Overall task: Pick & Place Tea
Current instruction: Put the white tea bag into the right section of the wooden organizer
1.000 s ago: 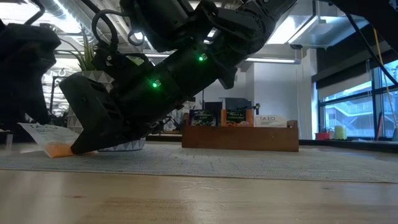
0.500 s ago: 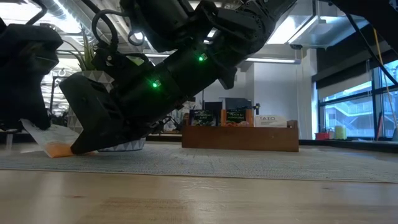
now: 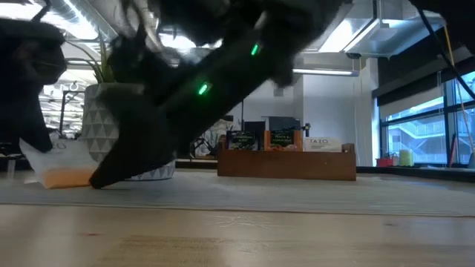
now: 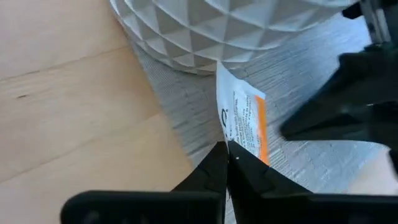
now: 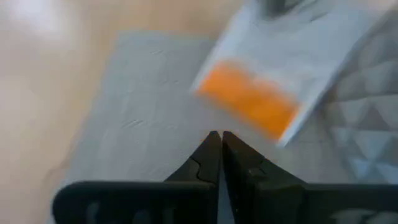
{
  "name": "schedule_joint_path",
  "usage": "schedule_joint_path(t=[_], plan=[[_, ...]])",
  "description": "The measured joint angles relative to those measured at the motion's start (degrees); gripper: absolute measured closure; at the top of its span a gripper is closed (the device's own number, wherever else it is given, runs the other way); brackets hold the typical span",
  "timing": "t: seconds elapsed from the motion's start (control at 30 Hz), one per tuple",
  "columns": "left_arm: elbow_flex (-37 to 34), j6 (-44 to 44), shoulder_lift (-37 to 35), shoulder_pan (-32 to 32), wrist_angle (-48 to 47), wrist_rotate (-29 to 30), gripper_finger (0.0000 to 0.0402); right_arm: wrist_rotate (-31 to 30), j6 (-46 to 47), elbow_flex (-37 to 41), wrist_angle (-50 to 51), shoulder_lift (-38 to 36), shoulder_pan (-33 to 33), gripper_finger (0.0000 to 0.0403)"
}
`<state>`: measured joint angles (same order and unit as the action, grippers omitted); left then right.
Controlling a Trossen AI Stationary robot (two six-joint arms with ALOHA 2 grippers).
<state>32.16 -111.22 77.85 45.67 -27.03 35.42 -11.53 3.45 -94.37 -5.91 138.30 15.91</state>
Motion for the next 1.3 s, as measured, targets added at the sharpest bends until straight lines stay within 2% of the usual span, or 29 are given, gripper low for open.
schedule_joint_path(t=[0.17,0.27,0.53,0.67,0.77,1.0,1.17,1.3], plan=[[0.9,4.4,-2.1,2.0,0.2,2.0,0.0399,7.9,-4.1,0.1,8.4,-6.2,1.2,0.0375],[3.4,11.6,-2.4,2.8,2.0,3.5,0.0398,9.4,-7.2,-0.1,14.0,-9.2,2.1,0.0374],[12.8,43.4,0.1,-0.7,13.0,3.8,0.0399,8.1,-6.9,0.0,32.2,-16.7,4.5,0.0374],[17.5,53.9,4.1,-4.2,12.8,2.1,0.0399,0.8,-4.0,3.8,39.0,-22.0,6.7,0.0374],[20.3,59.8,8.1,-6.9,12.7,0.0,0.0399,-2.9,-1.3,10.1,38.9,-28.1,8.8,0.0374],[27.8,71.2,17.6,-13.1,12.6,-7.2,0.0399,-2.5,7.2,27.3,30.1,-42.4,13.6,0.0374],[35.2,80.6,24.5,-17.6,13.3,-14.4,0.0399,-2.3,13.7,34.9,18.6,-46.7,14.4,0.0374],[40.5,86.0,28.7,-20.1,13.6,-19.3,0.0399,-2.4,14.0,36.5,15.8,-46.6,14.1,0.0358]])
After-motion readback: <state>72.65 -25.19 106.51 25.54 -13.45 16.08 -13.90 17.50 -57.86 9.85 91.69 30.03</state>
